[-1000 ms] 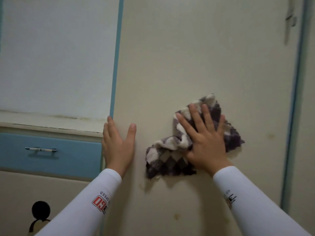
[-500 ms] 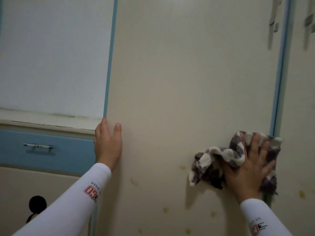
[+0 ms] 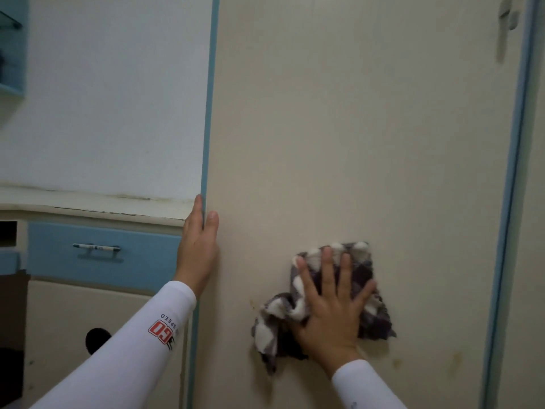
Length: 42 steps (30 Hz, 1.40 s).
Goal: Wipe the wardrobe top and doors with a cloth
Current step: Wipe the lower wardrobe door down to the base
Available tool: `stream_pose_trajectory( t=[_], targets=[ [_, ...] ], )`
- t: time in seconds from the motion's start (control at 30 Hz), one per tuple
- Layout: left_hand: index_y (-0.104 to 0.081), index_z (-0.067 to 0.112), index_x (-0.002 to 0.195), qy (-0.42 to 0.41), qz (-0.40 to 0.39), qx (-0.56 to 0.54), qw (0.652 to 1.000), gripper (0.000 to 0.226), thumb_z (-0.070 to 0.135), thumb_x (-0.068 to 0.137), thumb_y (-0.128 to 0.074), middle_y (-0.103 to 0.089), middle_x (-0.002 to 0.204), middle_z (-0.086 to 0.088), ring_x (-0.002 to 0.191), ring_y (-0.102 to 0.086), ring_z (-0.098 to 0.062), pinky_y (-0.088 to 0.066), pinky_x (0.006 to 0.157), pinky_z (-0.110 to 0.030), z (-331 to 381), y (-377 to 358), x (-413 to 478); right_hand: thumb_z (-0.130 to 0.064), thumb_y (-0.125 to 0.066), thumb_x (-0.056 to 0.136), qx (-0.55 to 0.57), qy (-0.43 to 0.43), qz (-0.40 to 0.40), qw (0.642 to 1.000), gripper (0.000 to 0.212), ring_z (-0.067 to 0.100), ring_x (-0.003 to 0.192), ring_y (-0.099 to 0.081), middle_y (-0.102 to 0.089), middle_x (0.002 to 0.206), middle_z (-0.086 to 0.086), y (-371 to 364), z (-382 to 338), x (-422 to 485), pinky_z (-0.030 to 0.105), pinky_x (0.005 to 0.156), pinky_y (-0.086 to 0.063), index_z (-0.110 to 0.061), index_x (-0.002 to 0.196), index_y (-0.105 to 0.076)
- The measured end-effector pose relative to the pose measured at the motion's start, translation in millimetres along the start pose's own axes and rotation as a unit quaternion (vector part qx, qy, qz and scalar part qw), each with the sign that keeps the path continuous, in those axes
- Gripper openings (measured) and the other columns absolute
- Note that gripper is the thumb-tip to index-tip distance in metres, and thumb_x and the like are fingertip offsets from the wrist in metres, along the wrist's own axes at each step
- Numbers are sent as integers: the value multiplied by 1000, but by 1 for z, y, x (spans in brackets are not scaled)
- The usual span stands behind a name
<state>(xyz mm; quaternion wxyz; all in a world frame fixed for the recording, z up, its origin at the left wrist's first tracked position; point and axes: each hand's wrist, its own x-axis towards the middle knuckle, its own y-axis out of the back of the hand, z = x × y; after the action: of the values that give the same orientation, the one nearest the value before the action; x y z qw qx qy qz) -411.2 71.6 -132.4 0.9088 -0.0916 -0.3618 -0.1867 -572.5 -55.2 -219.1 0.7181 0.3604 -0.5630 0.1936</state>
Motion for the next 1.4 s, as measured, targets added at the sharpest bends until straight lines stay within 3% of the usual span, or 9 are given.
stream_pose_trajectory(
  t=[0.17, 0.3, 0.4, 0.5, 0.73, 0.83, 1.07, 1.2, 1.4],
  targets=[
    [-13, 31, 146, 51, -30, 11, 998, 53, 43, 96, -28, -20, 153, 4, 140, -18, -13, -12, 112, -31, -26, 8, -14, -58, -49, 66, 9, 98, -19, 995, 78, 32, 141, -3, -24, 151, 5, -17, -75, 8, 66, 102, 1, -32, 138, -39],
    [-13, 32, 146, 50, -31, 30, 998, 54, 42, 96, -33, -26, 151, -3, 136, -28, -19, -20, 110, -34, -41, 10, -30, -60, -63, 58, -7, 143, -45, 989, 89, 30, 139, -10, -23, 150, 0, -27, -115, 15, 63, 104, 3, -27, 138, -41],
    [-9, 32, 146, 28, -26, 160, 986, 60, 46, 94, -36, -30, 150, -6, 134, -32, -27, -23, 109, -44, -46, 8, -41, -60, -56, 64, -14, 134, -61, 989, 97, 30, 141, -5, -25, 152, -2, -33, -127, 6, 62, 106, 5, -20, 145, -24],
    [-5, 28, 147, 20, -6, 278, 960, 68, 50, 90, -37, -32, 149, -7, 134, -30, -29, -14, 107, -58, -50, 4, -51, -62, -56, 69, -17, 165, -77, 983, 89, 30, 142, -1, -11, 153, -3, -38, -125, -16, 61, 107, 3, -25, 145, -28],
    [-1, 18, 147, 47, 1, 147, 988, 82, 42, 87, -52, -16, 152, -16, 139, -19, -29, -20, 112, -42, -55, -7, -72, -49, -52, 64, -53, 235, -97, 966, 68, 21, 137, -25, -46, 141, -8, -29, -93, -39, 55, 108, -4, -35, 131, -51],
    [-3, 18, 147, 60, 1, 130, 990, 93, 45, 80, -61, -18, 151, -16, 138, -20, -30, -20, 112, -44, -55, -7, -73, -46, -59, 56, -47, 228, -100, 967, 75, 22, 138, -21, -41, 145, -6, -25, -69, -47, 56, 107, -3, -34, 130, -51],
    [-14, 15, 145, 68, 23, 126, 989, 99, 48, 71, -71, -24, 149, -14, 137, -22, -24, -20, 109, -35, -54, -9, -71, -49, -49, 70, -32, 188, -63, 980, 73, 25, 144, -5, -22, 153, -5, -18, -2, -77, 62, 105, -3, -36, 140, -35],
    [-9, 19, 146, 83, 26, 149, 985, 108, 50, 65, -75, -22, 148, -14, 136, -23, -27, -22, 109, -39, -56, -12, -74, -51, -44, 72, -53, 175, -68, 981, 72, 25, 144, 0, 3, 157, -5, -13, 34, -88, 64, 105, -1, -36, 141, -29],
    [-10, 20, 146, 81, 40, 156, 984, 110, 49, 63, -76, -23, 148, -14, 136, -23, -28, -23, 108, -41, -58, -14, -76, -53, -42, 72, -76, 158, -63, 983, 83, 26, 144, 3, 6, 157, -5, 3, 100, -101, 65, 104, -1, -36, 147, -8]
  ],
)
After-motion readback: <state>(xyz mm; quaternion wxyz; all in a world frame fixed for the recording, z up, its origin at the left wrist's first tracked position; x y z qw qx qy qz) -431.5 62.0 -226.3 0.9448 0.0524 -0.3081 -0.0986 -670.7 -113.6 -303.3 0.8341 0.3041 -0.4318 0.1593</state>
